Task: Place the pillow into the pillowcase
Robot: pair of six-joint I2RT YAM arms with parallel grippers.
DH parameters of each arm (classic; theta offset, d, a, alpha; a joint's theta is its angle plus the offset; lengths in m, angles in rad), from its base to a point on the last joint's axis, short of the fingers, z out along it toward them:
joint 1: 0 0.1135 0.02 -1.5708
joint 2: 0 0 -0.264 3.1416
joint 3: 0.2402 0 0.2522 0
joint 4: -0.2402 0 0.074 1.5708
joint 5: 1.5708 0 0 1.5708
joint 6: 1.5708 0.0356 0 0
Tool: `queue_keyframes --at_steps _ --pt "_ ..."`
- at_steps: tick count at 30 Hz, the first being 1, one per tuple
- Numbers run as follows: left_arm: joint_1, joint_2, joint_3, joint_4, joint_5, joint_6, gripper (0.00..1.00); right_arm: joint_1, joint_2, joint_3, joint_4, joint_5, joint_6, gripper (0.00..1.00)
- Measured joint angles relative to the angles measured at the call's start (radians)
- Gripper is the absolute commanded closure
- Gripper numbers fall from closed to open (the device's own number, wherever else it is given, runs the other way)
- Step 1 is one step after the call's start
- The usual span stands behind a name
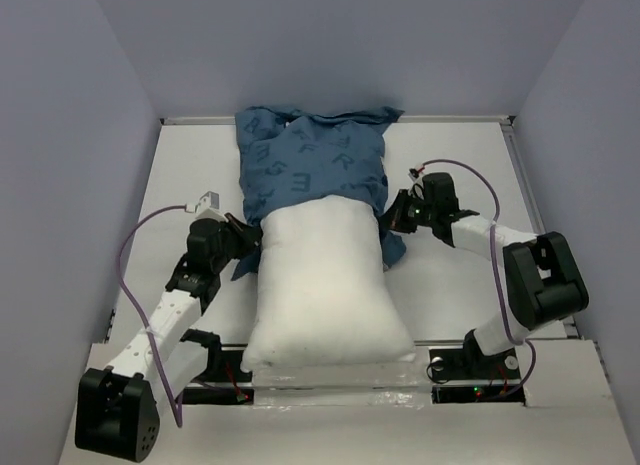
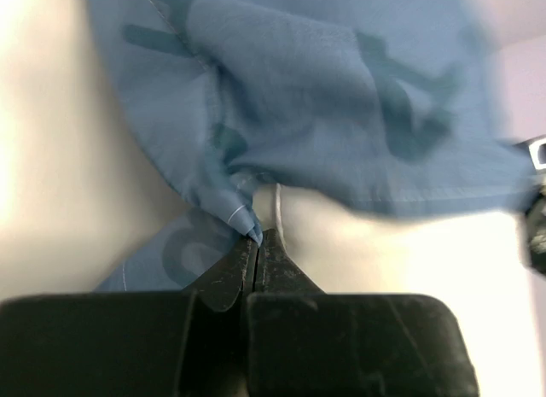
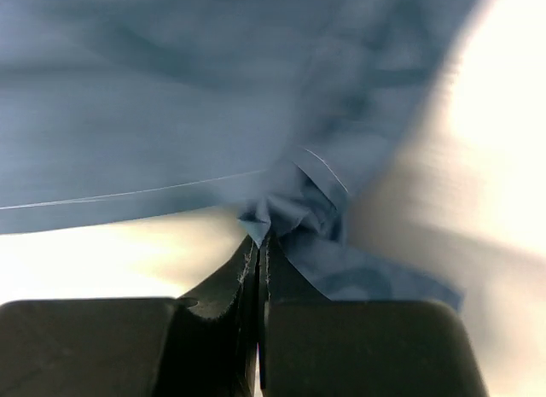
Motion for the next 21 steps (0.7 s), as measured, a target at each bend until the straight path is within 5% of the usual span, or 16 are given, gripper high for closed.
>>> queue_keyframes --at_steps 10,17,21 --pt "-0.161 -0.422 -0.339 -0.028 -0.148 -0.047 1.0 0.151 -0.15 -0.25 0.047 0.14 -0.006 1.0" --pt "-0.213 -0.412 -0.273 -0.111 -0.179 -0.016 1.0 0.164 -0.254 -0.253 0.025 0.069 -0.004 0.94" --pt "-0.229 -0.388 -0.165 -0.176 -0.121 0.003 1.0 0.167 -0.37 -0.214 -0.13 -0.04 -0.083 1.0"
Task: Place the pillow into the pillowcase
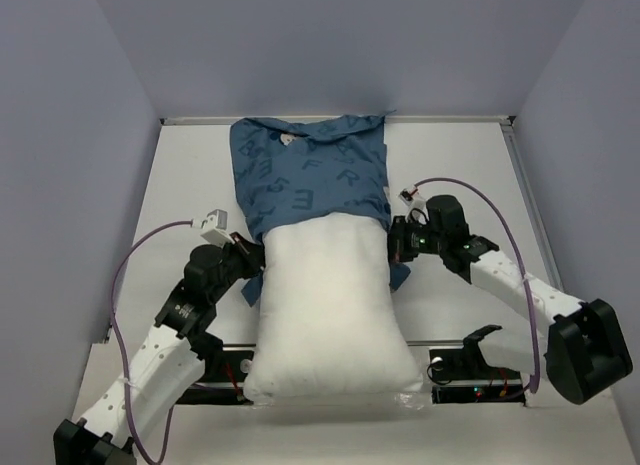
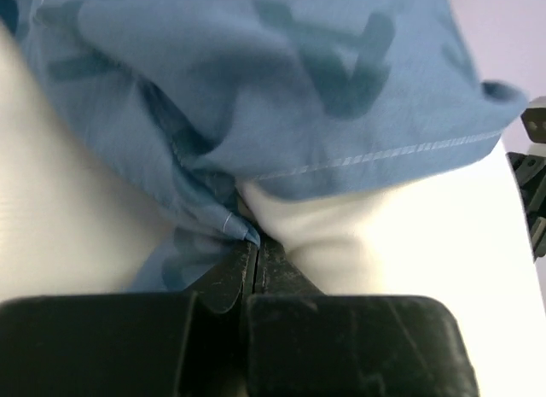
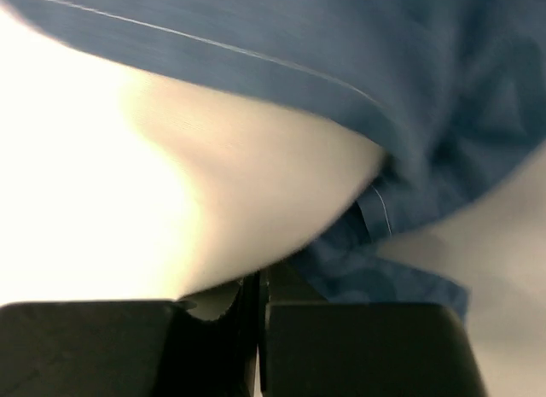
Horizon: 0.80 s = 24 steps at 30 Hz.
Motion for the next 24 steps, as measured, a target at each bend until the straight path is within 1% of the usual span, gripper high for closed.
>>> queue_keyframes --at_steps 2,4,5,6,7,8,9,11,12,13,14,15,16,18,19,20,22,23,24 --pt "-0.001 0.03 0.061 -0.026 0.056 -0.007 1.0 0.0 -0.06 0.043 -0.096 -0.096 -0.035 1.0" --pt "0.0 0.041 0.1 -0.03 0.1 -0.036 1.0 0.0 -0.109 0.077 -0.137 -0.195 -0.014 1.0" --pt "0.0 0.041 0.117 -0.027 0.117 -0.058 1.0 0.0 -0.124 0.084 -0.128 -0.223 0.006 1.0" --pt "0.0 0.042 0.137 -0.024 0.124 -0.073 1.0 0.0 -0.158 0.105 -0.088 -0.293 0.073 1.0" --pt "0.001 0.054 0.172 -0.031 0.131 -0.089 1.0 0.0 -0.167 0.136 -0.048 -0.346 0.15 1.0" --pt "0.002 0.069 0.213 -0.032 0.138 -0.101 1.0 0.0 -0.161 0.191 0.033 -0.401 0.231 1.0" --pt "0.003 0.098 0.273 -0.028 0.14 -0.113 1.0 0.0 -0.157 0.21 0.065 -0.417 0.256 1.0" --pt "0.01 0.161 0.378 0.003 0.141 -0.141 1.0 -0.031 -0.103 0.349 0.227 -0.481 0.439 1.0" --pt "0.026 0.192 0.423 0.027 0.158 -0.161 1.0 -0.066 -0.045 0.424 0.358 -0.503 0.57 1.0" --pt "0.051 0.219 0.457 0.057 0.187 -0.185 1.0 -0.096 -0.001 0.463 0.455 -0.51 0.672 1.0" --pt "0.08 0.245 0.484 0.09 0.217 -0.208 1.0 -0.144 0.078 0.526 0.658 -0.504 0.831 1.0" --pt "0.103 0.272 0.501 0.126 0.245 -0.231 1.0 -0.179 0.137 0.567 0.794 -0.479 0.933 1.0" --pt "0.15 0.306 0.516 0.18 0.3 -0.27 1.0 -0.215 0.236 0.61 0.96 -0.443 1.04 1.0" --pt "0.227 0.369 0.526 0.282 0.396 -0.373 1.0 -0.255 0.391 0.65 1.152 -0.378 1.191 1.0" --pt "0.252 0.388 0.526 0.314 0.431 -0.417 1.0 -0.267 0.449 0.639 1.184 -0.358 1.251 1.0" --pt "0.289 0.401 0.526 0.336 0.462 -0.464 1.0 -0.278 0.503 0.602 1.158 -0.332 1.297 1.0" --pt "0.354 0.406 0.524 0.372 0.507 -0.534 1.0 -0.291 0.524 0.521 1.038 -0.313 1.301 1.0" --pt "0.378 0.401 0.524 0.392 0.52 -0.563 1.0 -0.298 0.512 0.484 0.866 -0.311 1.233 1.0" --pt "0.399 0.393 0.526 0.407 0.528 -0.579 1.0 -0.298 0.492 0.483 0.705 -0.297 1.159 1.0"
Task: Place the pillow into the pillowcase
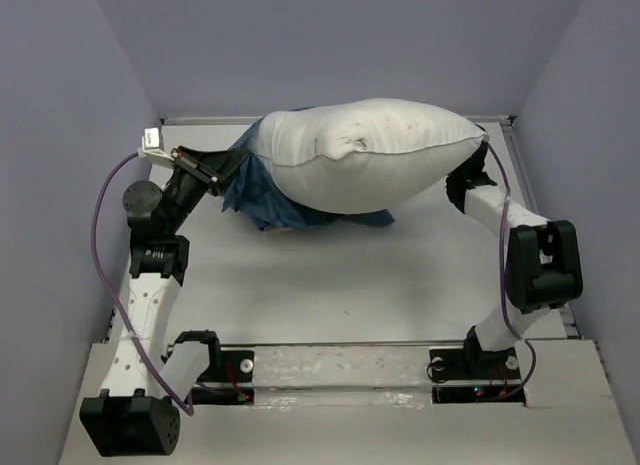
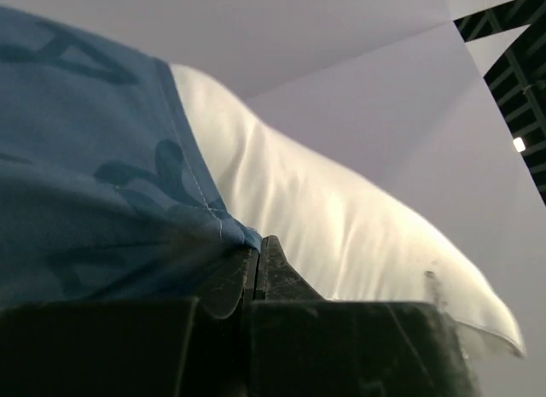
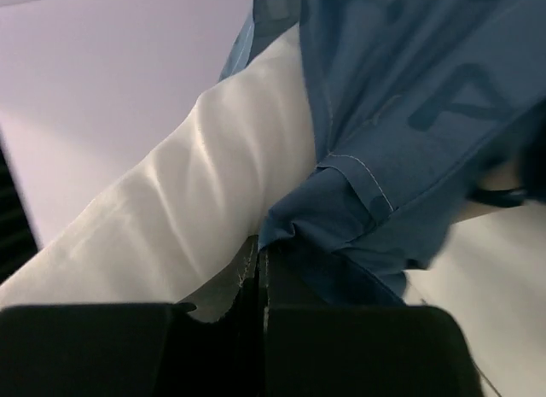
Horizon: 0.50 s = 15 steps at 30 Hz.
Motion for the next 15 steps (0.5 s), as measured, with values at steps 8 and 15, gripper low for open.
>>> queue_keyframes --at_steps 8,15 --pt "0.023 -0.132 0.037 0.089 0.034 -0.083 1.0 -0.01 -0.18 0.343 -0.529 0.043 -0.346 1.0" --pt "-0.033 -0.091 0.08 0.167 0.019 -0.113 1.0 -0.046 0.061 0.863 -0.616 0.021 -0.401 1.0"
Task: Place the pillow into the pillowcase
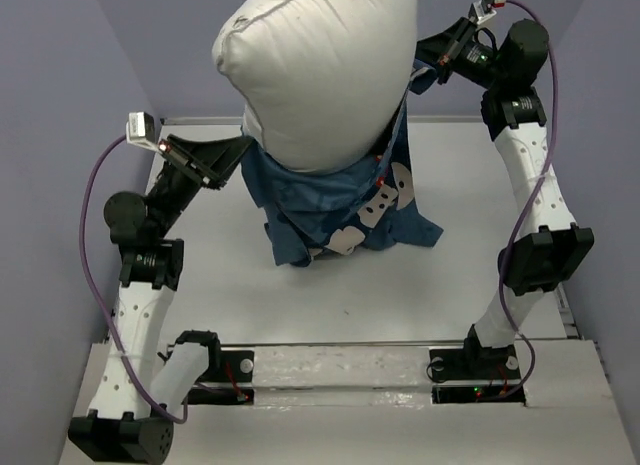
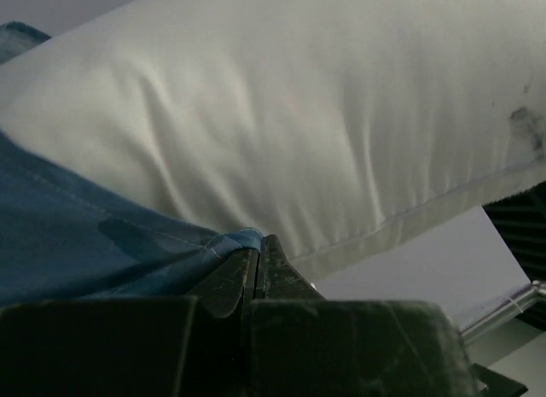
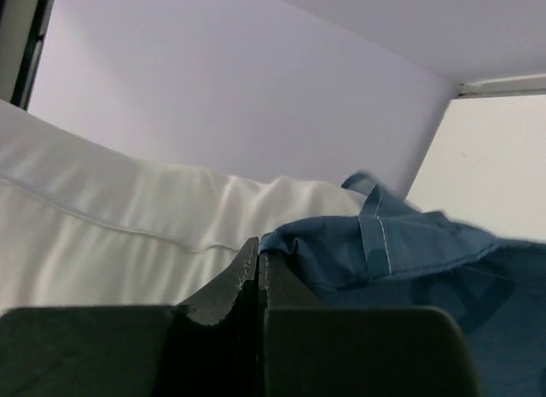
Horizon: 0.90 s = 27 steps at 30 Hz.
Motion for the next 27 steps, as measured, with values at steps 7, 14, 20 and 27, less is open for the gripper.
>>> queue_keyframes --at_steps 7,14,20,27 --pt "-0.029 0.156 0.241 -0.165 -0.069 0.154 1.0 0.045 0.028 0.211 -0.344 0.186 -0.265 1.0" --pt "0.021 0.296 0.648 -0.323 -0.049 0.268 1.0 0.07 0.025 0.5 -0.646 0.285 -0.447 1.0" --pt "0.087 0.351 0.95 -0.389 0.0 0.282 1.0 0.022 -0.036 0.587 -0.669 0.286 -0.481 1.0" --pt "0.095 0.272 0.785 -0.354 0.003 0.31 1.0 -0.003 -0.327 0.222 -0.476 0.28 -0.528 1.0"
